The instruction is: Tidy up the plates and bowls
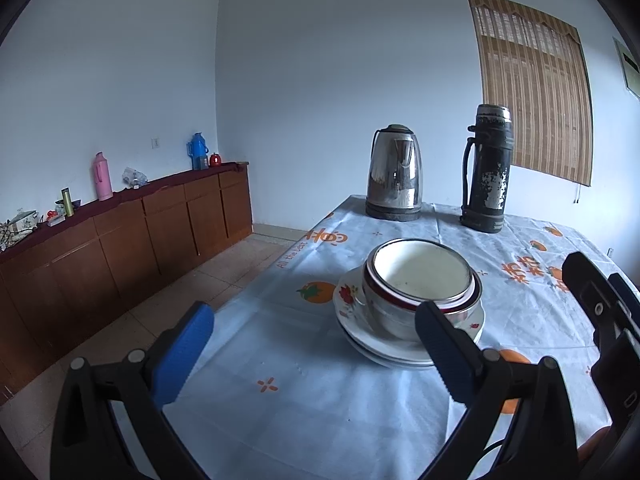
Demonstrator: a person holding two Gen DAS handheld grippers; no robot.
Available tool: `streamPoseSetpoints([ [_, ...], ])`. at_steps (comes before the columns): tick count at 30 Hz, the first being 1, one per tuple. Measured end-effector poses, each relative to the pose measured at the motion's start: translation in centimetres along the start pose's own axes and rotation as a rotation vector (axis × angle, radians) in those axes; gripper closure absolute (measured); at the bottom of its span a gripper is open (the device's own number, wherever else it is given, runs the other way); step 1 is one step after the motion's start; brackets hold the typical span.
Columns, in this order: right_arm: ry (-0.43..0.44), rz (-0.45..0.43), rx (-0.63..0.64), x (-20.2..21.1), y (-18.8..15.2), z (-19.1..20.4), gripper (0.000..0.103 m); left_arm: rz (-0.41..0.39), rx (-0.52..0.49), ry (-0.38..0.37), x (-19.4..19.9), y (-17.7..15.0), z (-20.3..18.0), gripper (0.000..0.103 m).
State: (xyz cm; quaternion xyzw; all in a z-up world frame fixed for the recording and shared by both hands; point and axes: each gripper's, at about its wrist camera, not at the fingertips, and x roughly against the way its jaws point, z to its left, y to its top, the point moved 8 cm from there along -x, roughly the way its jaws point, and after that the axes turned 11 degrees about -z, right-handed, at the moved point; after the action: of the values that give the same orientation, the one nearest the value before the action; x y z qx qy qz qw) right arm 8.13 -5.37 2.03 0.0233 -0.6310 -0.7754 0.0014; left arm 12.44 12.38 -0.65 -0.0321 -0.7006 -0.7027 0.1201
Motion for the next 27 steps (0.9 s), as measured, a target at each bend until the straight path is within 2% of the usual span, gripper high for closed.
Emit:
streamPoseSetpoints([
  [27, -0.007, -0.030, 0.004, 0.63, 0.60, -0.24, 0.014, -0.022, -0.040, 0.032, 0.66, 0.76, -0.45, 0.001],
])
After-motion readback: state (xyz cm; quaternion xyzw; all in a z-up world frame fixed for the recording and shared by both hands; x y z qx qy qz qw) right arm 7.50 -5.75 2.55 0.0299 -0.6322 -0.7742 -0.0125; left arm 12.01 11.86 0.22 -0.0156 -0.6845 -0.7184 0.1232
